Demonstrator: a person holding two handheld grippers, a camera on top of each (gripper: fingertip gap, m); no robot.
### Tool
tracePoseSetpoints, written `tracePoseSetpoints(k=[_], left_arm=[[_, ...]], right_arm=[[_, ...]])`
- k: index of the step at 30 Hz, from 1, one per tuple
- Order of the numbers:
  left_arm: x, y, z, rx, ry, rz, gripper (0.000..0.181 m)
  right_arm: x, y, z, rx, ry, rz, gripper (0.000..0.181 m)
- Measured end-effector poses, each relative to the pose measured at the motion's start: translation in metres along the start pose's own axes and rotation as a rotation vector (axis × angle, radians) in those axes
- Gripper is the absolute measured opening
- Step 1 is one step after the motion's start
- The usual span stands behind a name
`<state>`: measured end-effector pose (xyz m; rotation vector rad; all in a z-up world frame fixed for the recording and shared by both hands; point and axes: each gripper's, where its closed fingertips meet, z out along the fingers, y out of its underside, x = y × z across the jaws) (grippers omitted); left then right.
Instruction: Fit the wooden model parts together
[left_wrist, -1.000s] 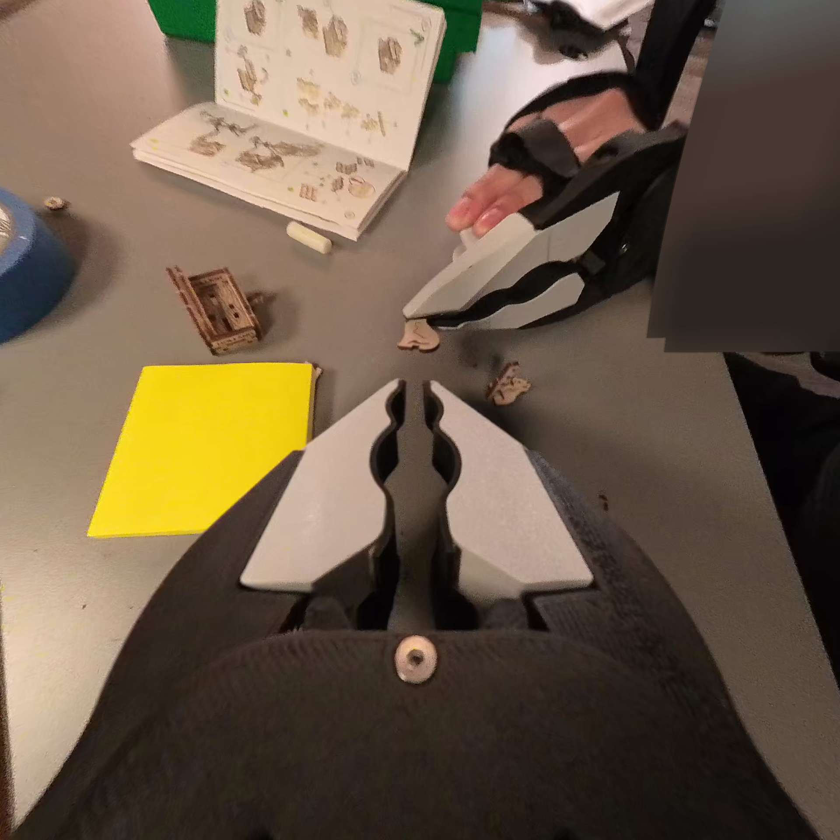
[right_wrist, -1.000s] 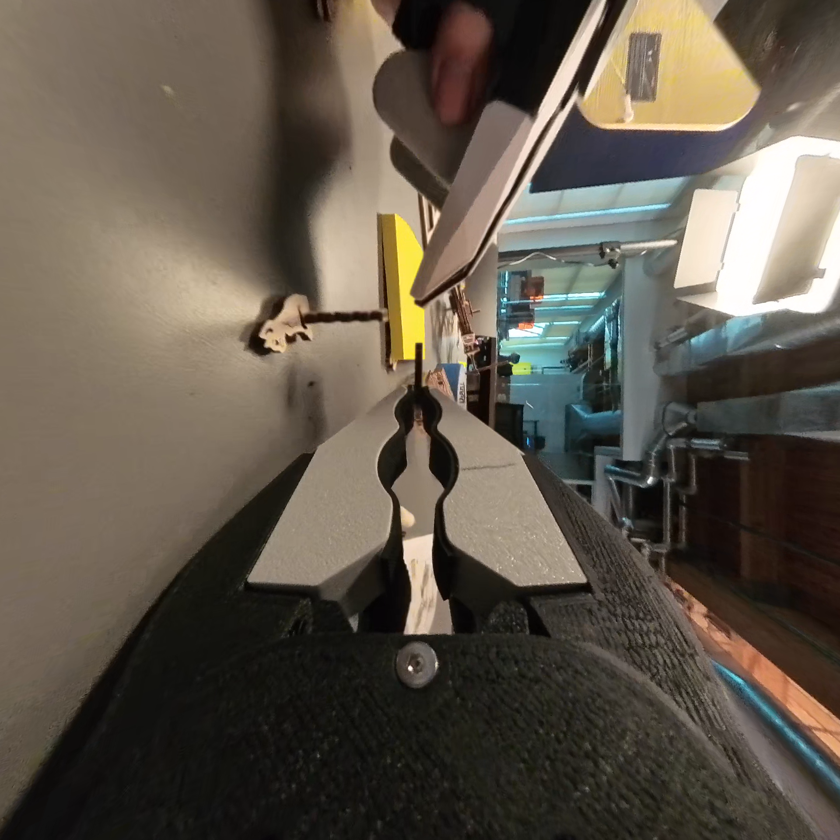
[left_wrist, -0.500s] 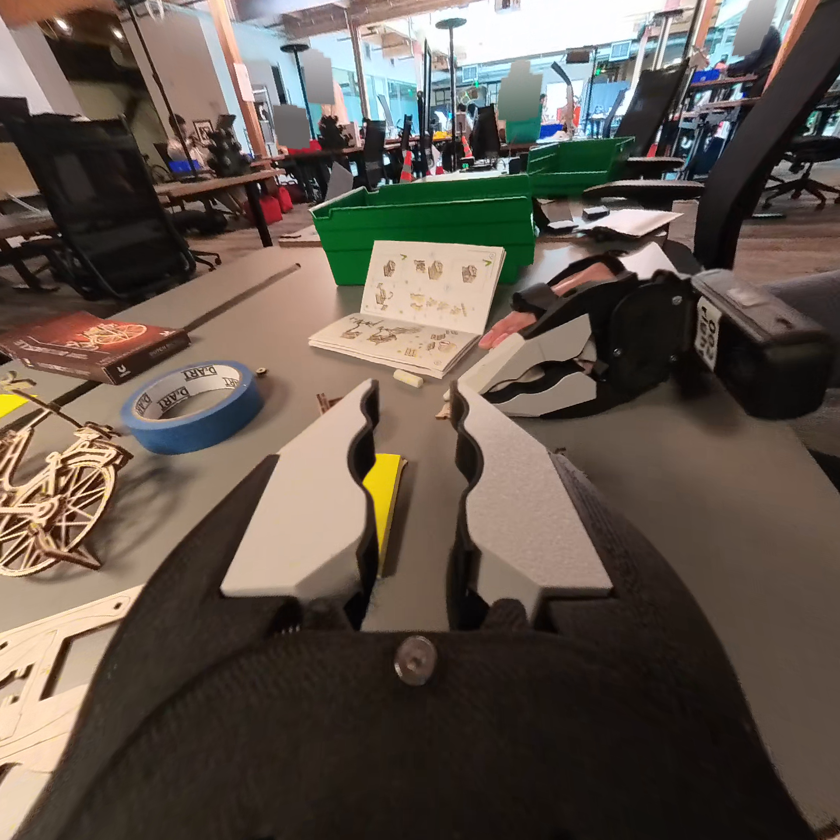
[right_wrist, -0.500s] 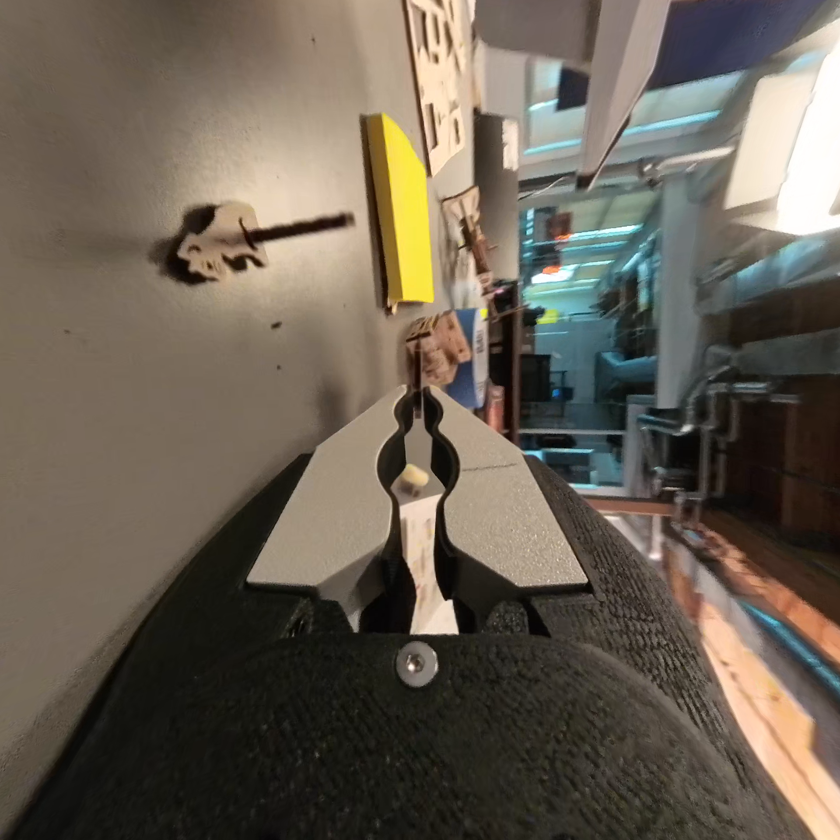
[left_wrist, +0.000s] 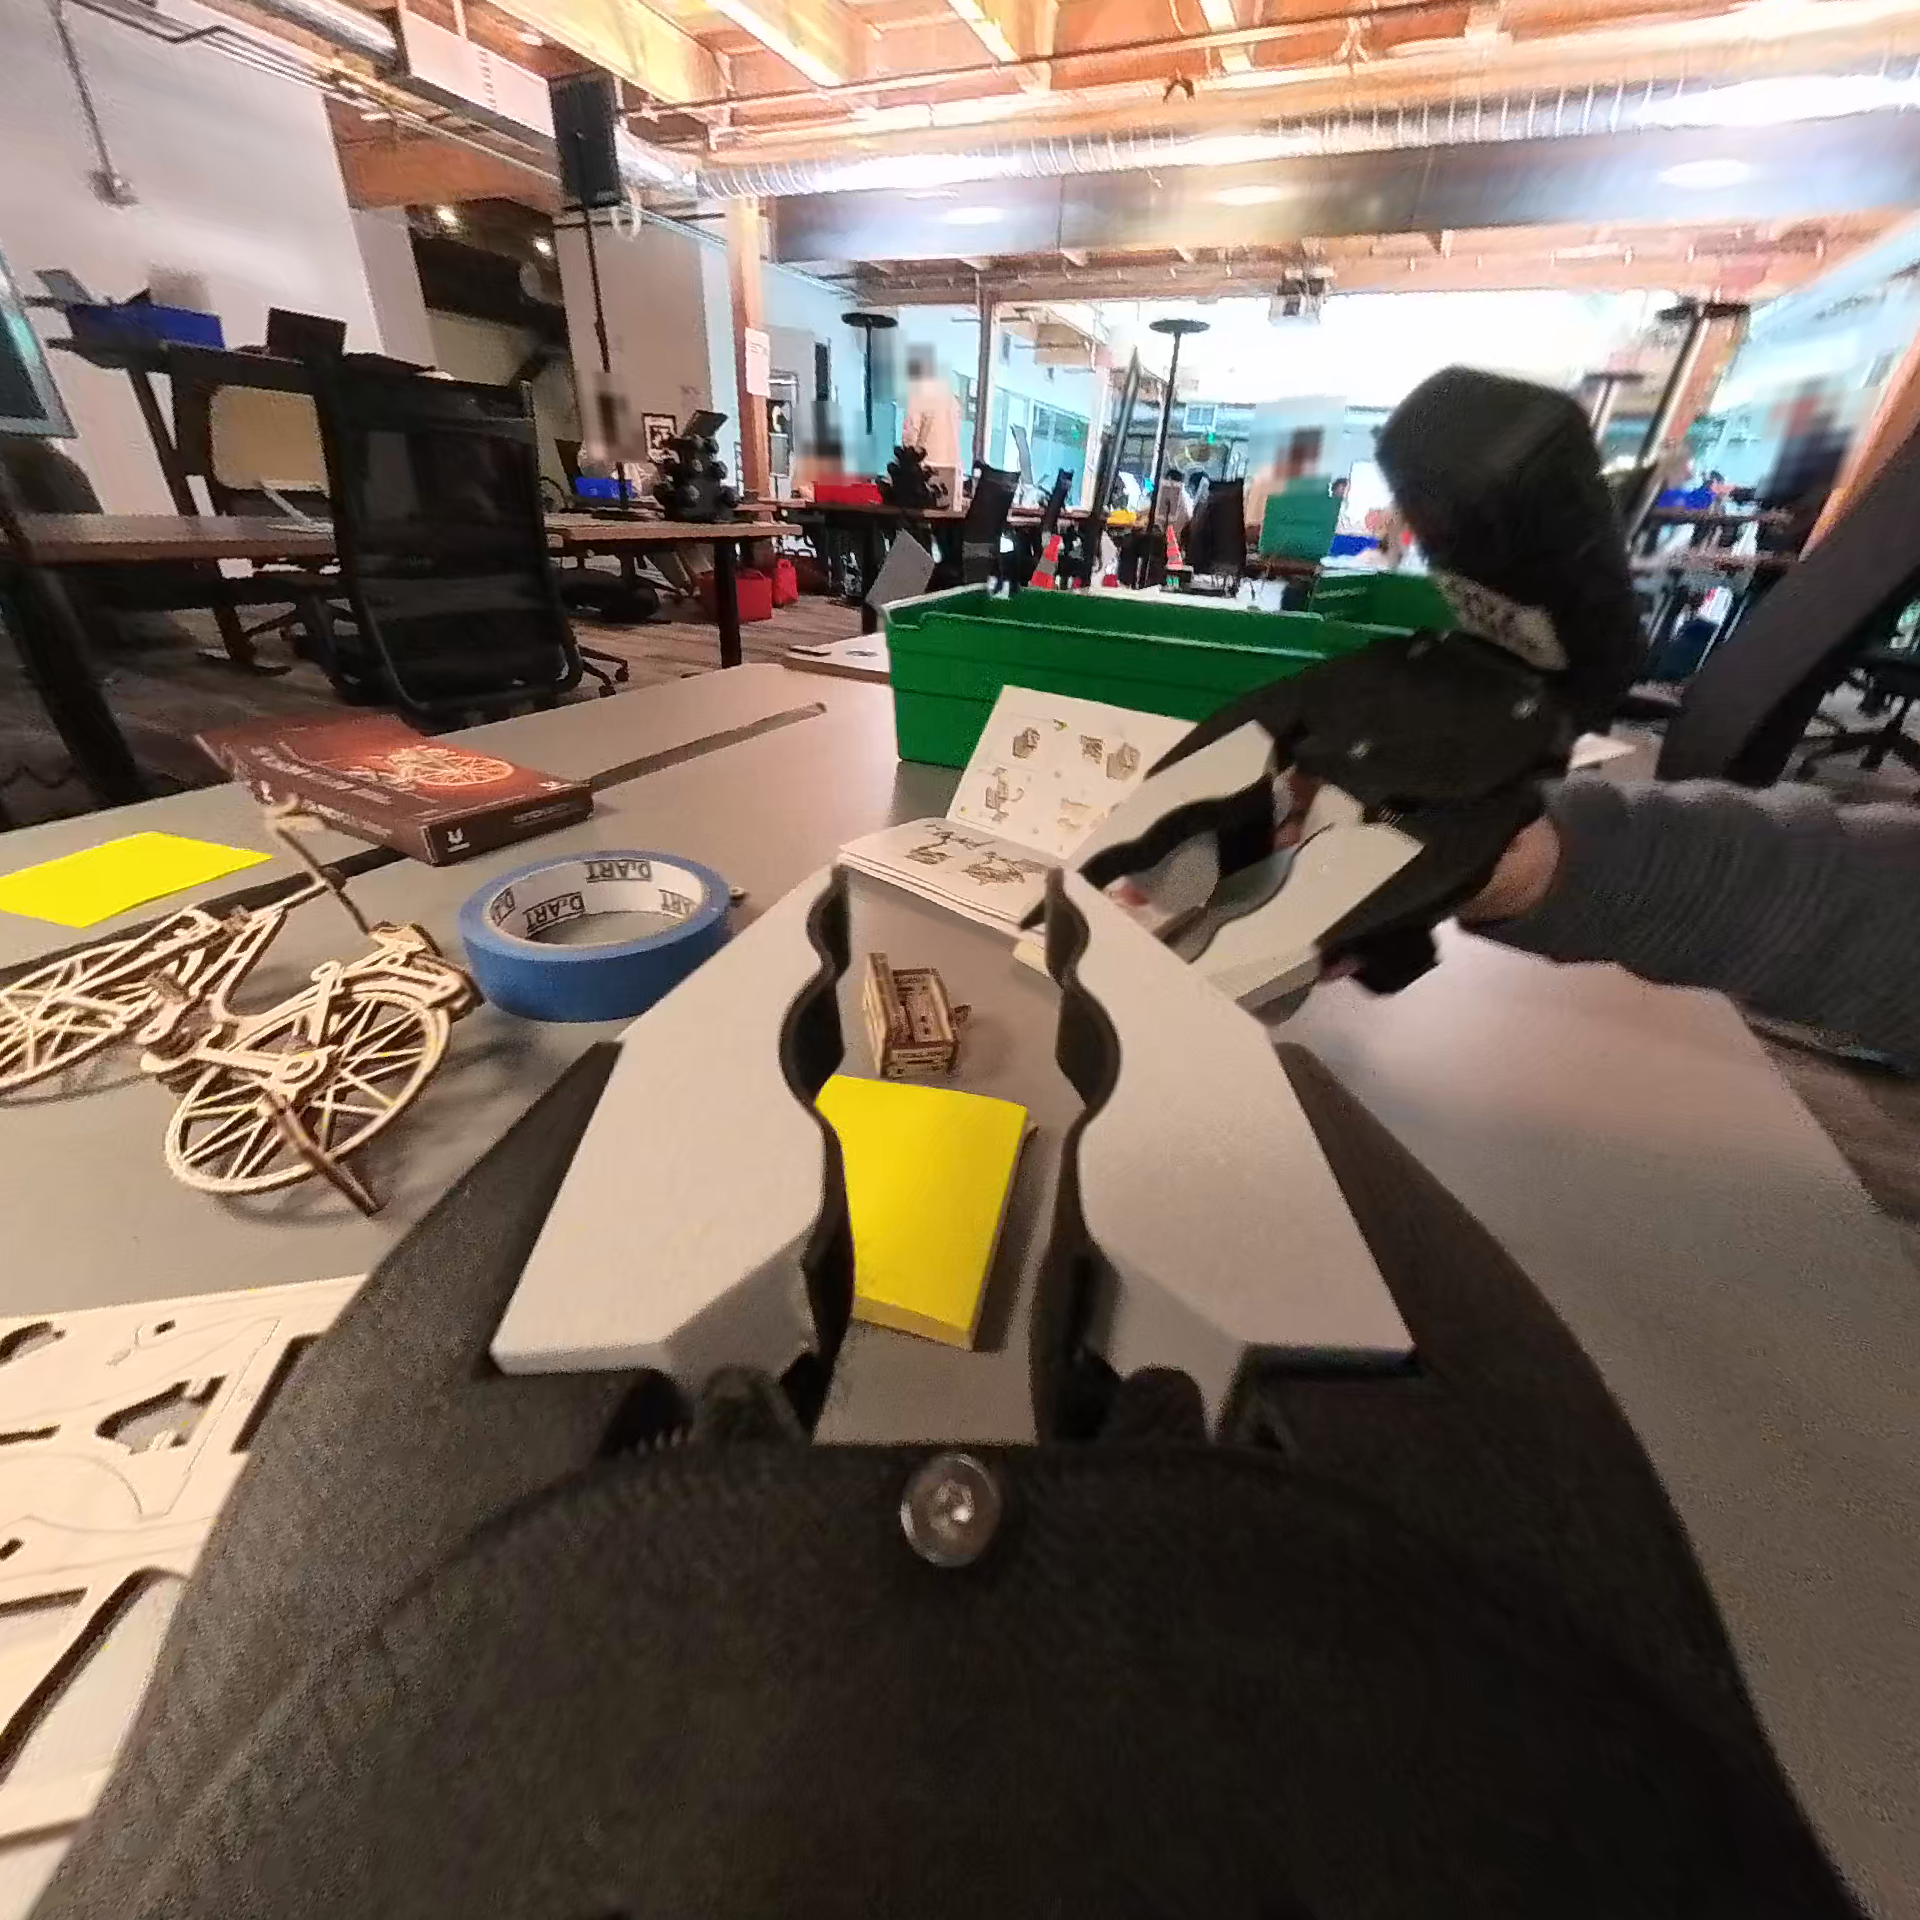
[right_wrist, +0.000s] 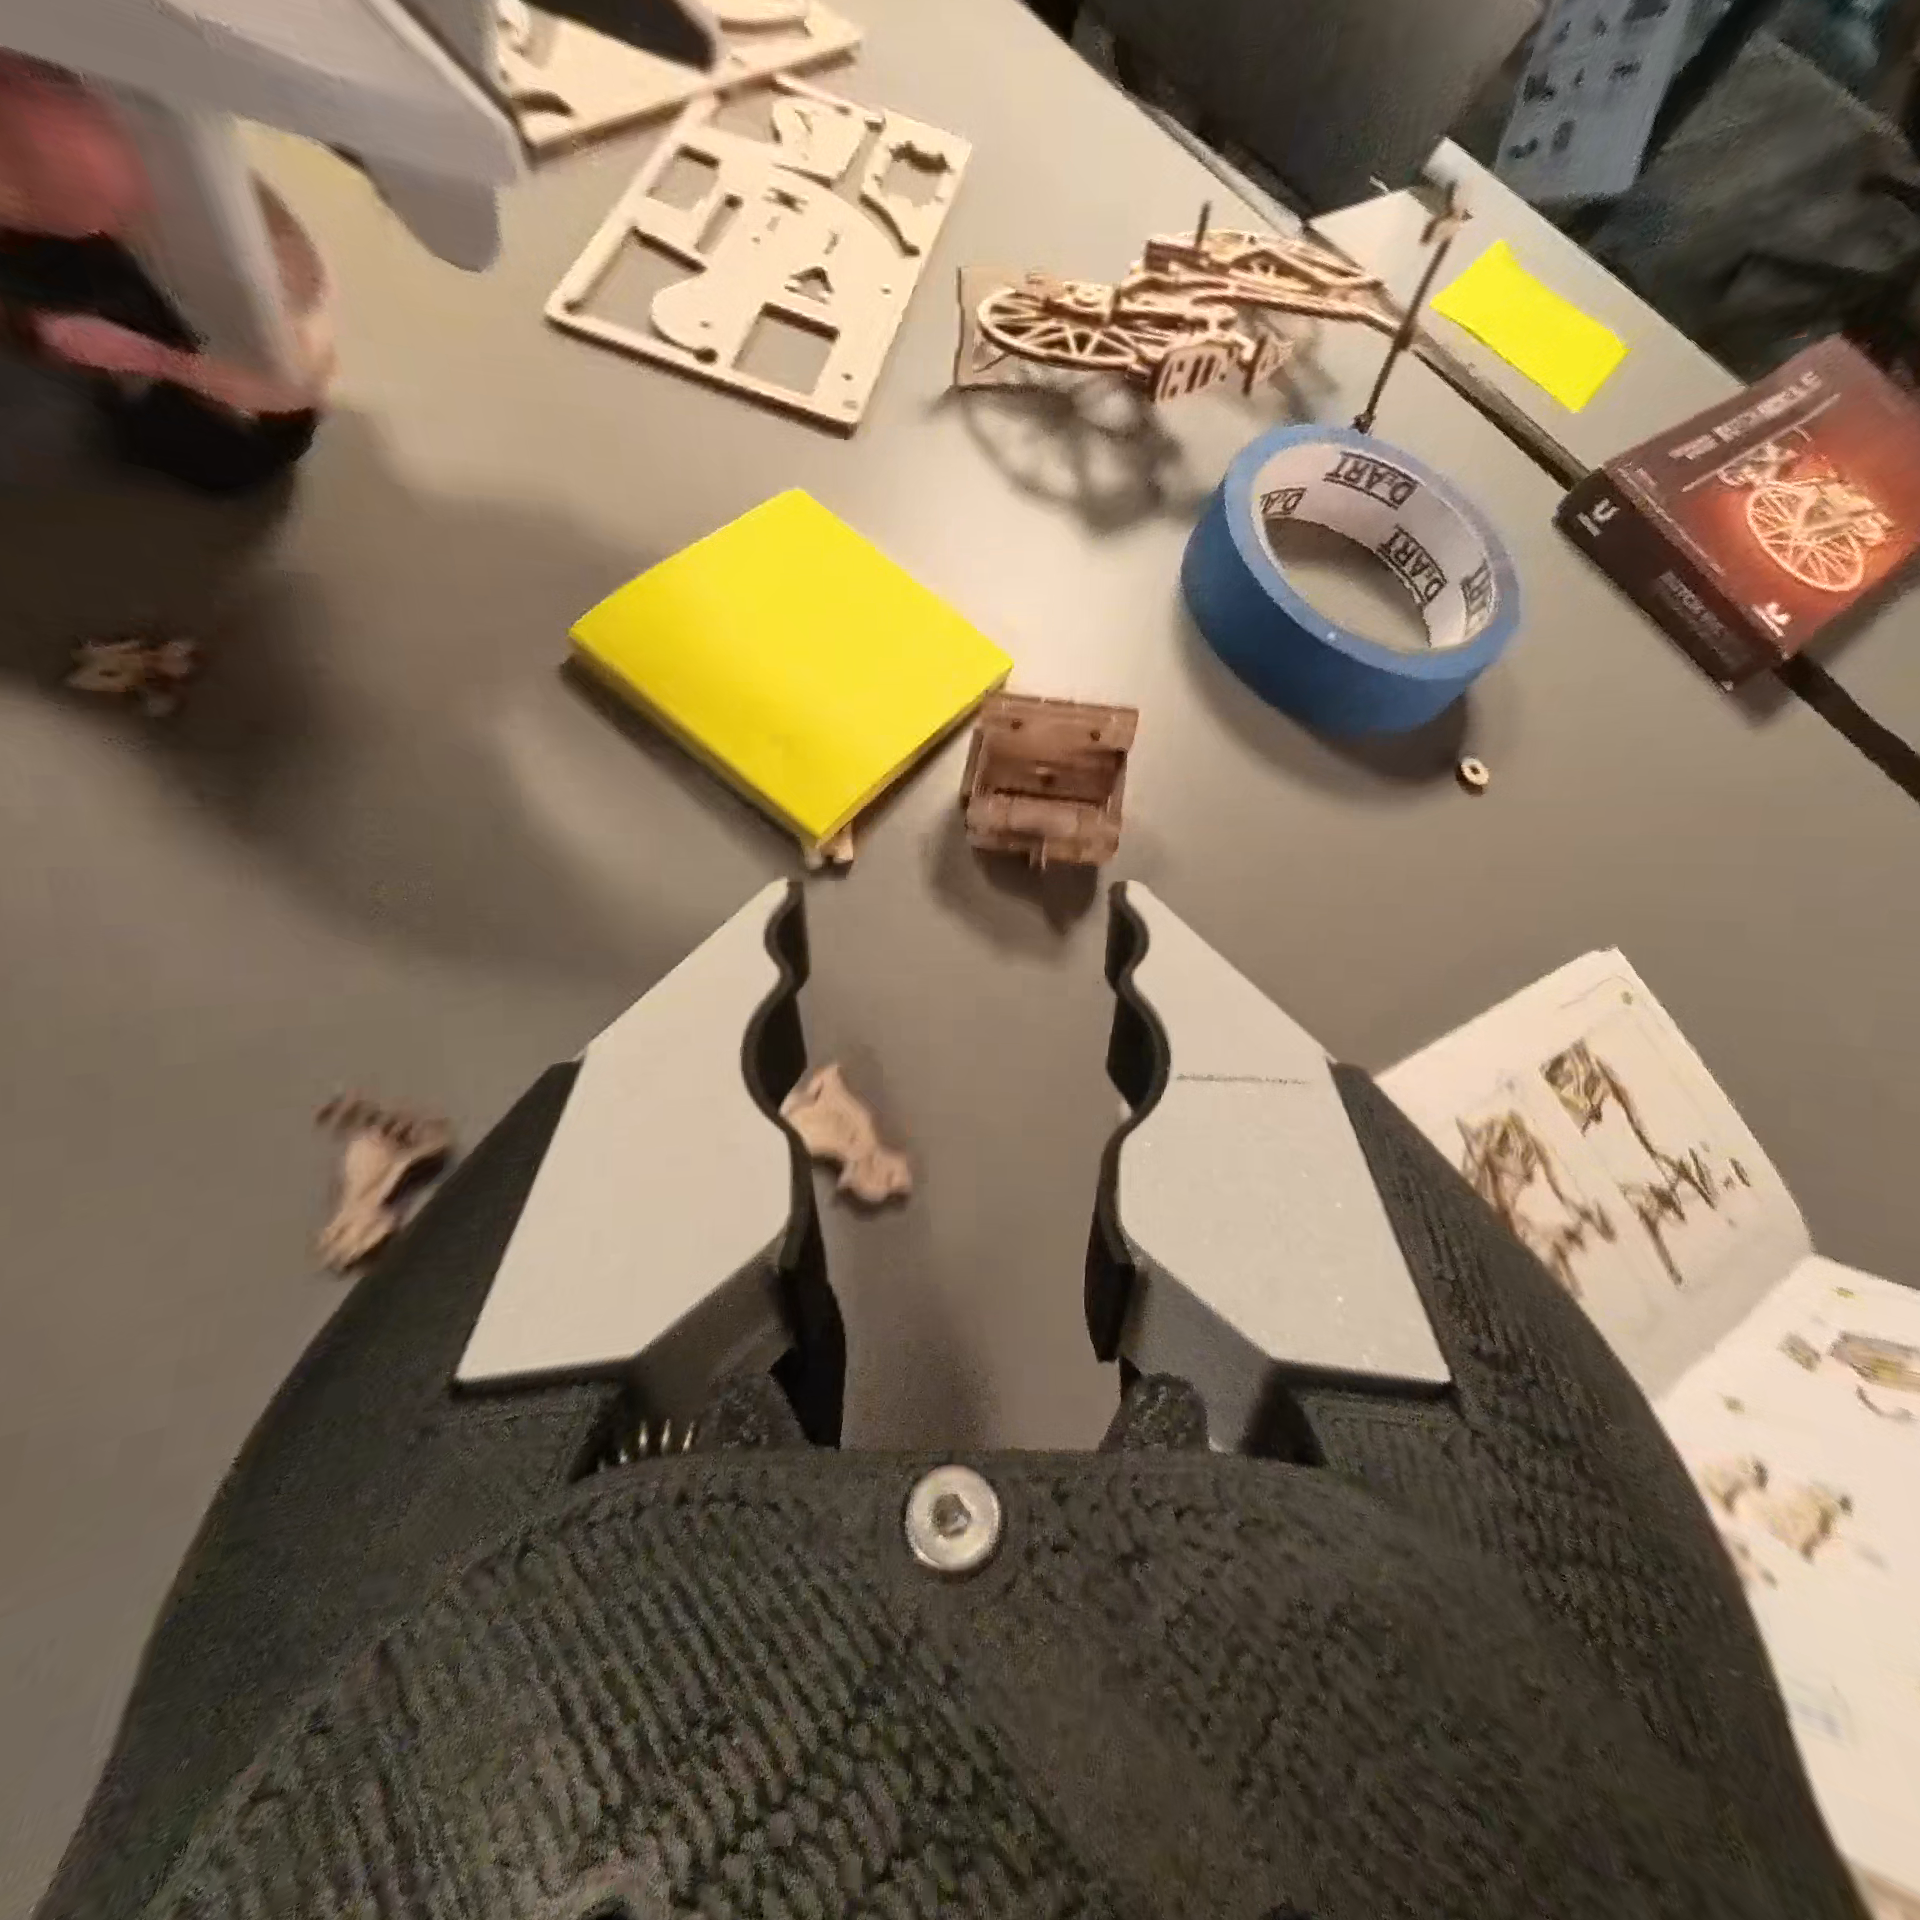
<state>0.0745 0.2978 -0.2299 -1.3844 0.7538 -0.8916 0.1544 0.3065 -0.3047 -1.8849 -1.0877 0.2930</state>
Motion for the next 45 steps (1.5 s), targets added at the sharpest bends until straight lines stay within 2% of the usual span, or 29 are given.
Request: tracePoseSetpoints(k=[4,9,11,14,18,23,25,27,29,31,34,37,39,45], left_arm=[[-0.012,-0.004,-0.004,0.037,-0.014,-0.081,0.036],[-0.021,-0.005,-0.006,0.047,-0.03,-0.095,0.036],[-0.021,-0.005,-0.005,0.045,-0.028,-0.094,0.036],[-0.021,-0.007,-0.006,0.056,-0.034,-0.084,0.036],[-0.024,-0.007,-0.006,0.064,-0.039,-0.101,0.036],[-0.023,-0.007,-0.006,0.064,-0.031,-0.103,0.037],[-0.02,-0.007,-0.006,0.058,-0.026,-0.089,0.036],[-0.019,-0.006,-0.005,0.052,-0.022,-0.076,0.036],[-0.017,-0.006,-0.005,0.049,-0.021,-0.068,0.036],[-0.017,-0.006,-0.005,0.05,-0.022,-0.067,0.036],[-0.018,-0.006,-0.005,0.051,-0.023,-0.069,0.036],[-0.018,-0.006,-0.004,0.05,-0.02,-0.073,0.036],[-0.018,-0.006,-0.005,0.054,-0.02,-0.073,0.036],[-0.016,-0.006,-0.005,0.053,-0.012,-0.069,0.036]], right_arm=[[0.015,0.004,0.041,-0.114,0.054,0.055,0.057],[0.019,0.0,0.055,-0.106,0.018,0.099,0.039],[0.017,0.001,0.05,-0.133,0.017,0.094,0.039],[-0.001,-0.011,0.027,-0.133,-0.006,0.096,0.039],[-0.066,-0.032,-0.003,-0.12,-0.171,0.1,0.039],[-0.107,-0.017,0.002,-0.264,-0.257,0.039,0.039],[-0.107,-0.013,0.007,-0.285,-0.253,0.041,0.04],[-0.106,-0.014,0.006,-0.284,-0.256,0.056,0.055],[-0.094,-0.021,-0.004,-0.245,-0.183,0.048,0.063],[-0.078,-0.022,-0.025,-0.209,-0.082,0.072,0.063],[-0.084,-0.001,-0.047,-0.191,-0.069,0.178,0.052],[-0.093,0.03,-0.046,-0.219,-0.037,0.204,0.038],[-0.092,0.04,-0.042,-0.22,0.005,0.186,0.029],[-0.092,0.027,-0.035,-0.123,-0.01,0.252,0.021]])
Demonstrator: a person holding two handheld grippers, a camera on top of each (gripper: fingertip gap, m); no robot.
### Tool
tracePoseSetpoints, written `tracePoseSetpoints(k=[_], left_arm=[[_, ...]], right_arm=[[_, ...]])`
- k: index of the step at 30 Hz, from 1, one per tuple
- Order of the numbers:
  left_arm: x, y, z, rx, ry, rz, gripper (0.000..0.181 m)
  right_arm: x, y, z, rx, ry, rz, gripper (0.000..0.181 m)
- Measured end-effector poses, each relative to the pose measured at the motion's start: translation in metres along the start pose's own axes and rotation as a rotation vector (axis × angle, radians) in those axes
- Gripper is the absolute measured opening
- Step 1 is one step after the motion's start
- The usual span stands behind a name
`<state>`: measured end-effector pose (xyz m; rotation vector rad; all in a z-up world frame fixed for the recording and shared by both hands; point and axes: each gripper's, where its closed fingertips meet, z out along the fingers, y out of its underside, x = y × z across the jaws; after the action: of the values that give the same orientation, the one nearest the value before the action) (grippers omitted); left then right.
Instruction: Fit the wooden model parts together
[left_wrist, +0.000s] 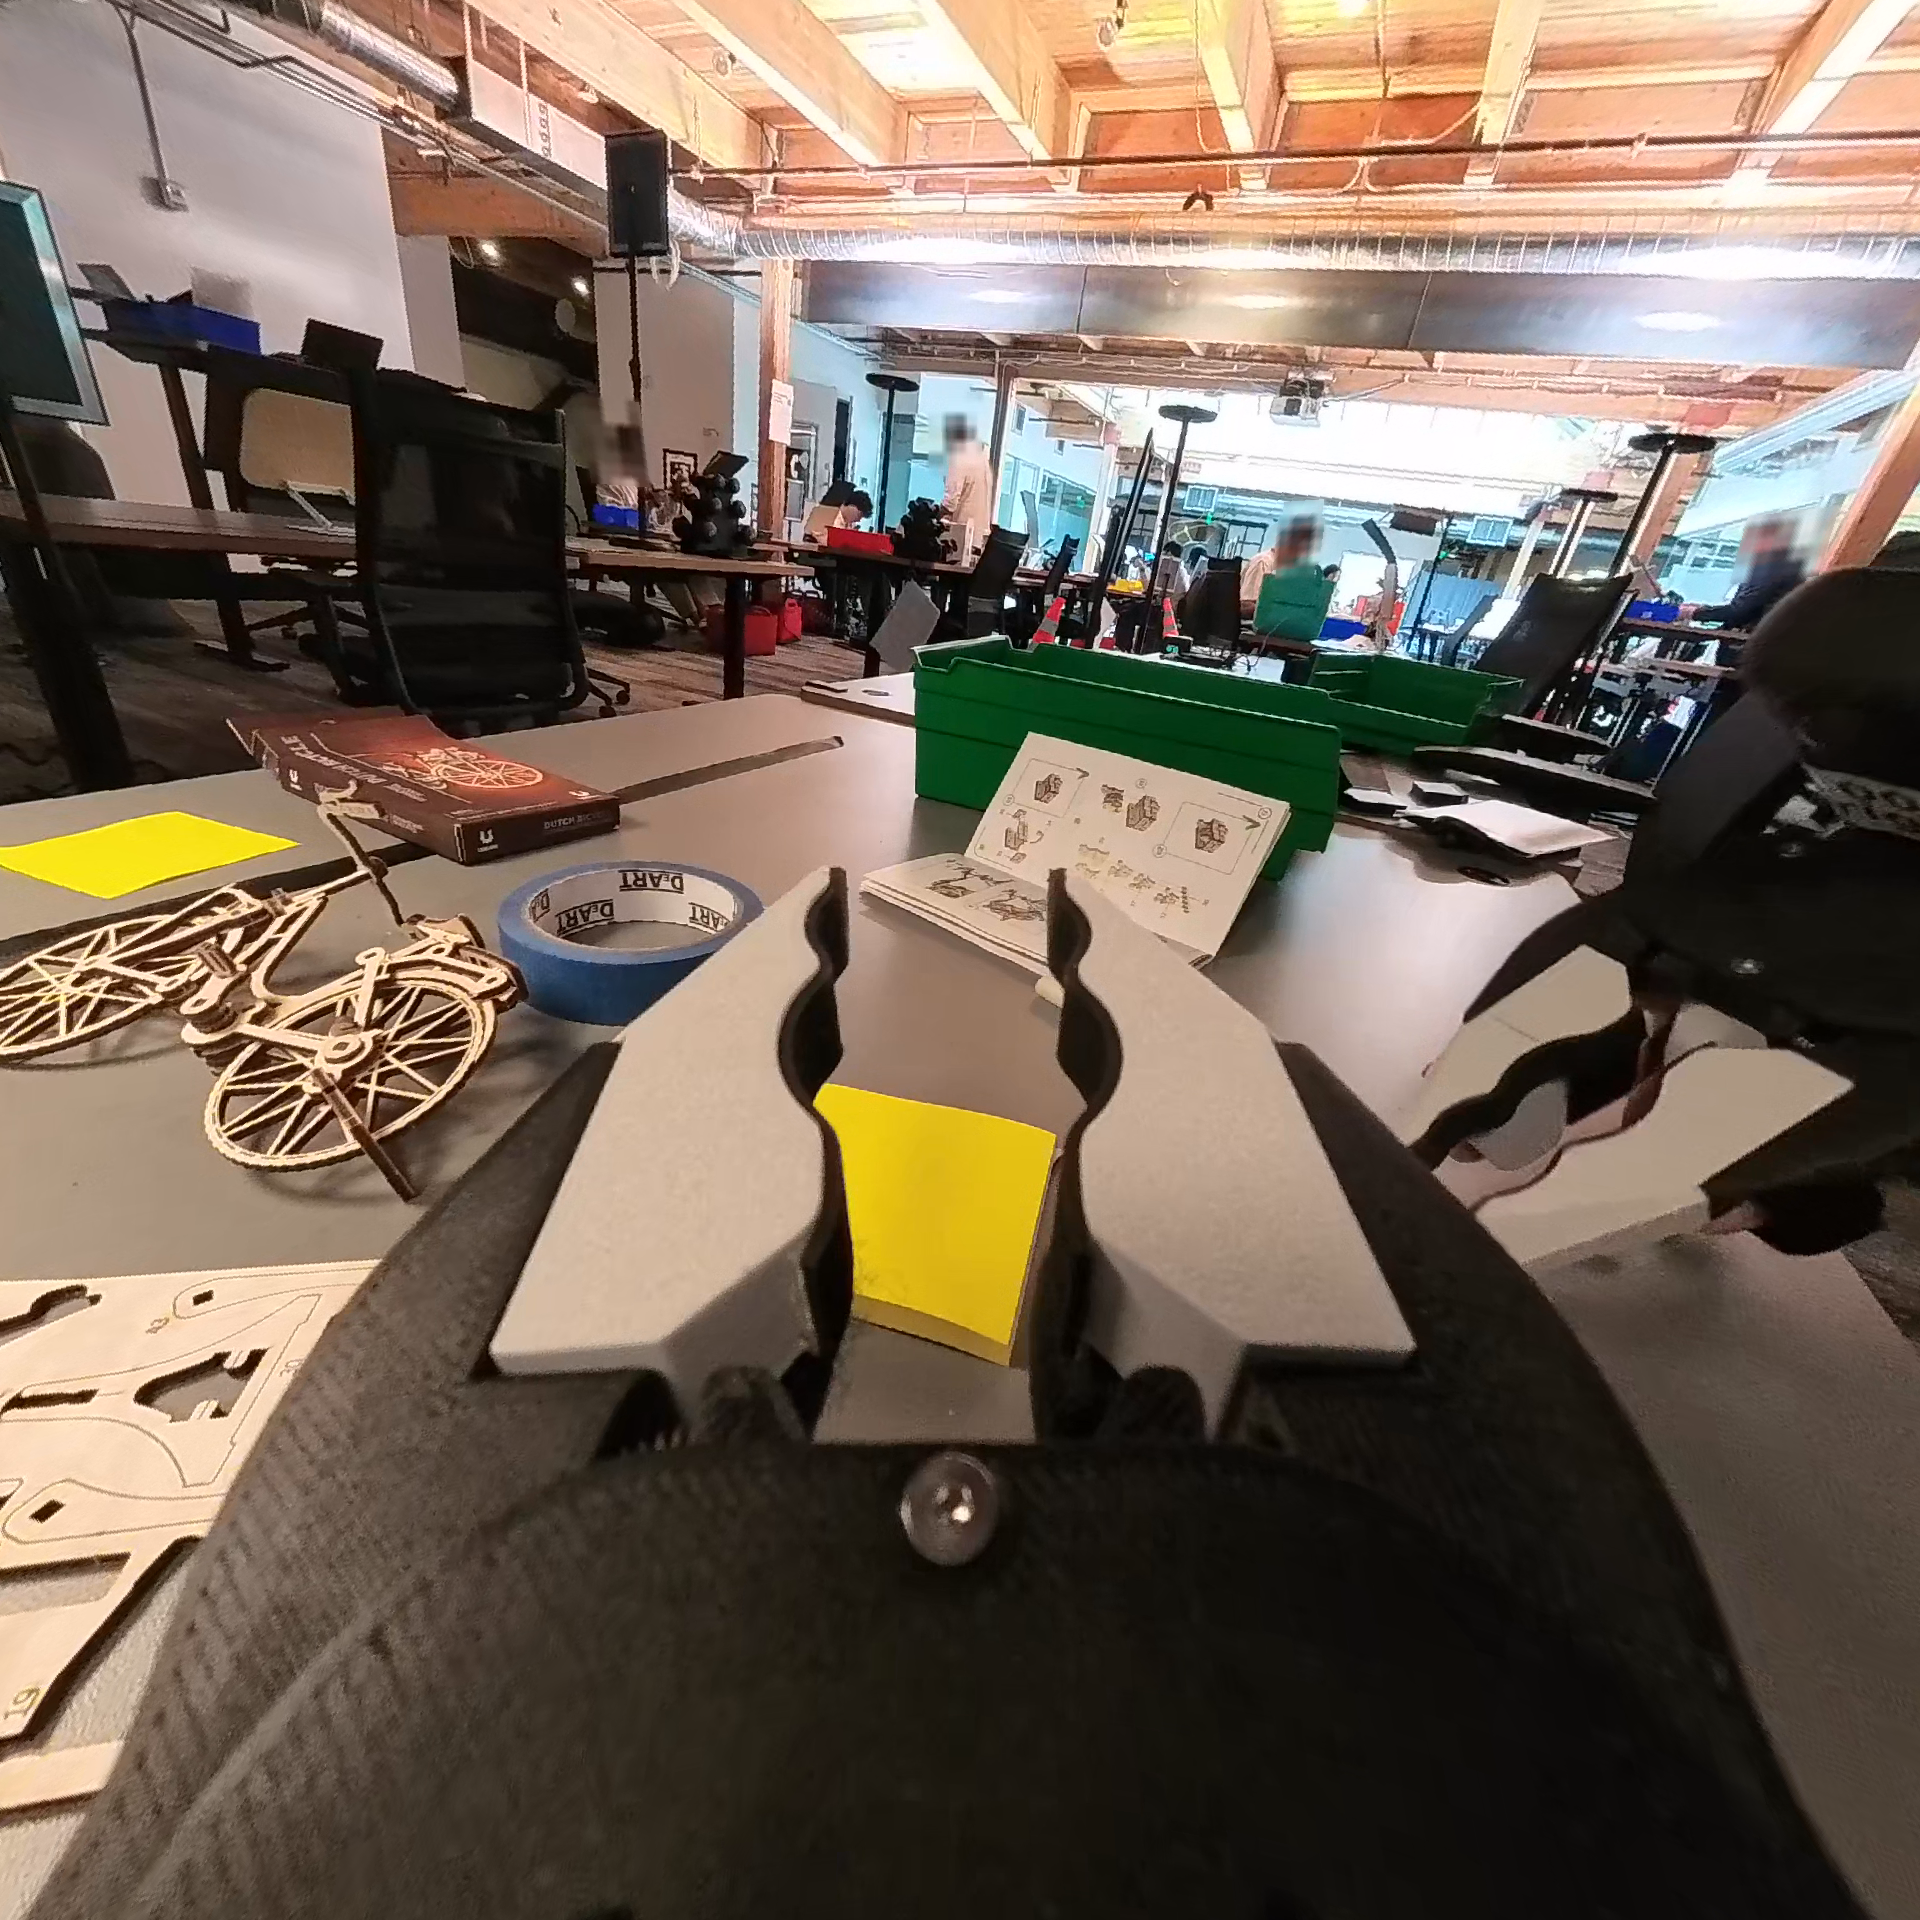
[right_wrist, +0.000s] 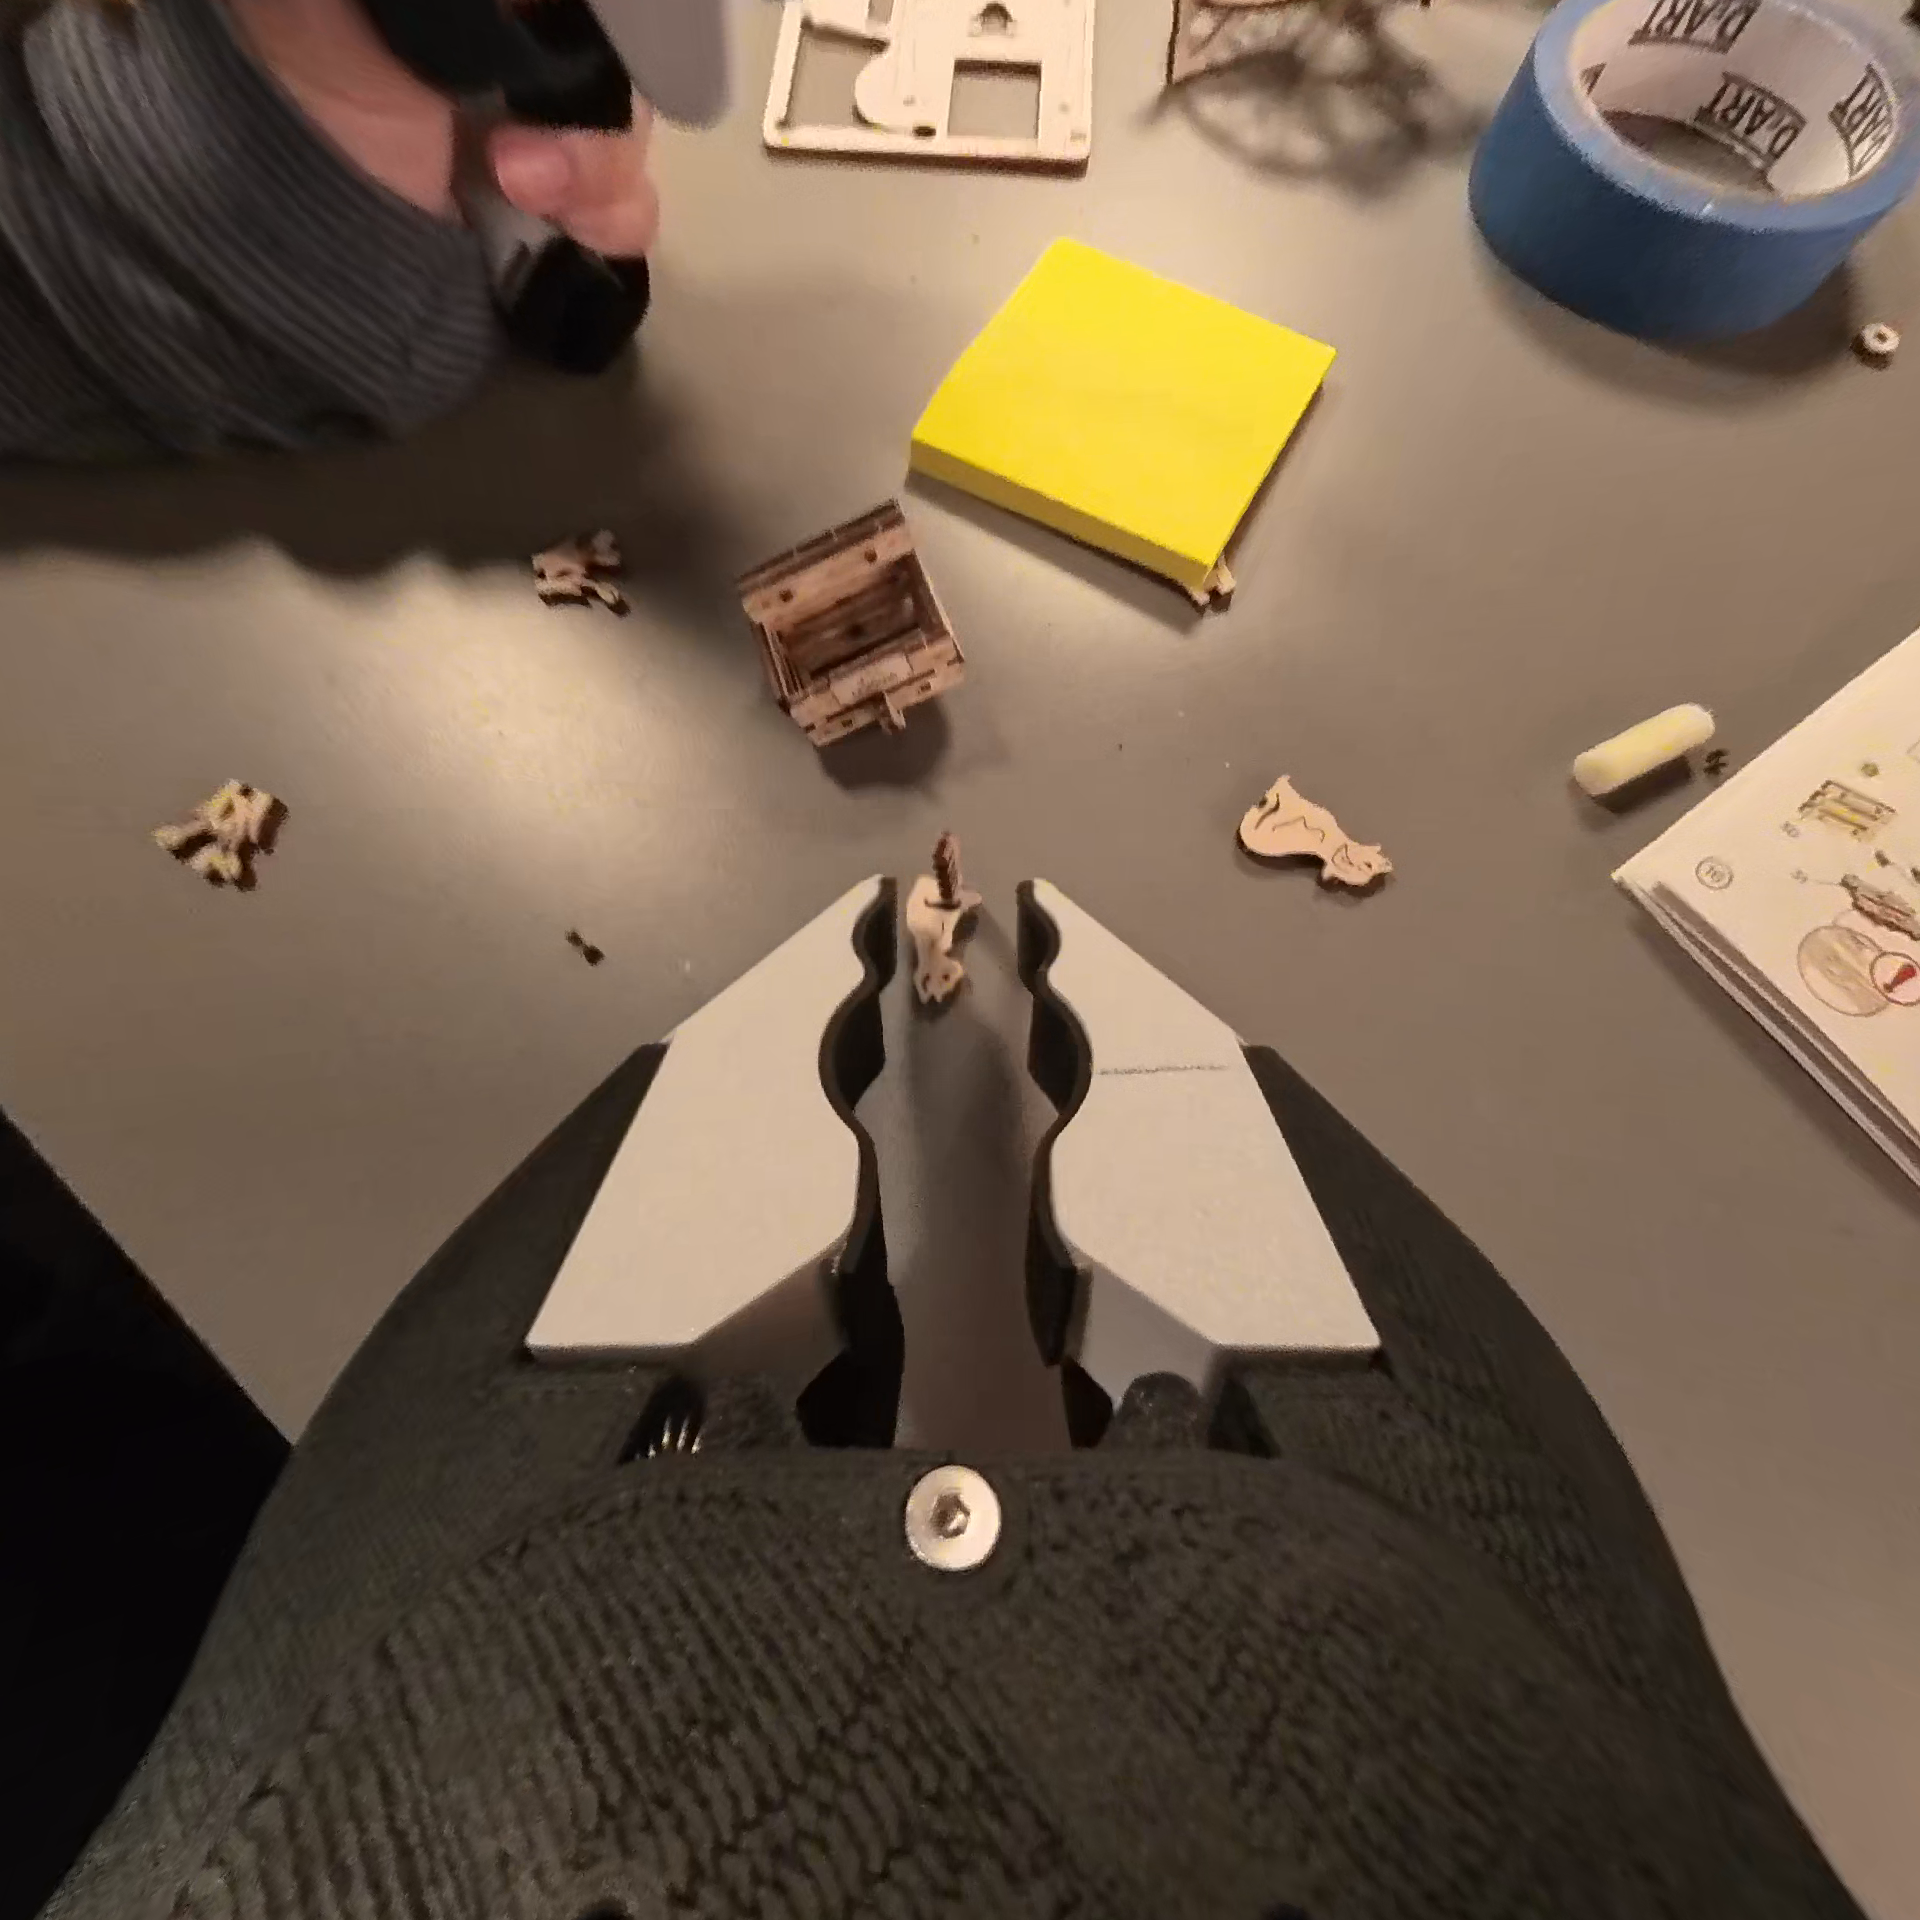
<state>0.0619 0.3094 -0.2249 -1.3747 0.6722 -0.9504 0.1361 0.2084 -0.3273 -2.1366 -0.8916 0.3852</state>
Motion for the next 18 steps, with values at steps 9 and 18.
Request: tracePoseSetpoints(k=[9,18], left_arm=[[0.002,0.0,0.0,0.002,0.019,-0.001,0.037],[0.083,0.041,-0.024,-0.287,0.691,0.164,0.073]], right_arm=[[-0.003,-0.029,-0.003,0.082,0.09,-0.228,0.001],[-0.043,-0.052,-0.008,0.122,0.386,-1.585,0.001]])
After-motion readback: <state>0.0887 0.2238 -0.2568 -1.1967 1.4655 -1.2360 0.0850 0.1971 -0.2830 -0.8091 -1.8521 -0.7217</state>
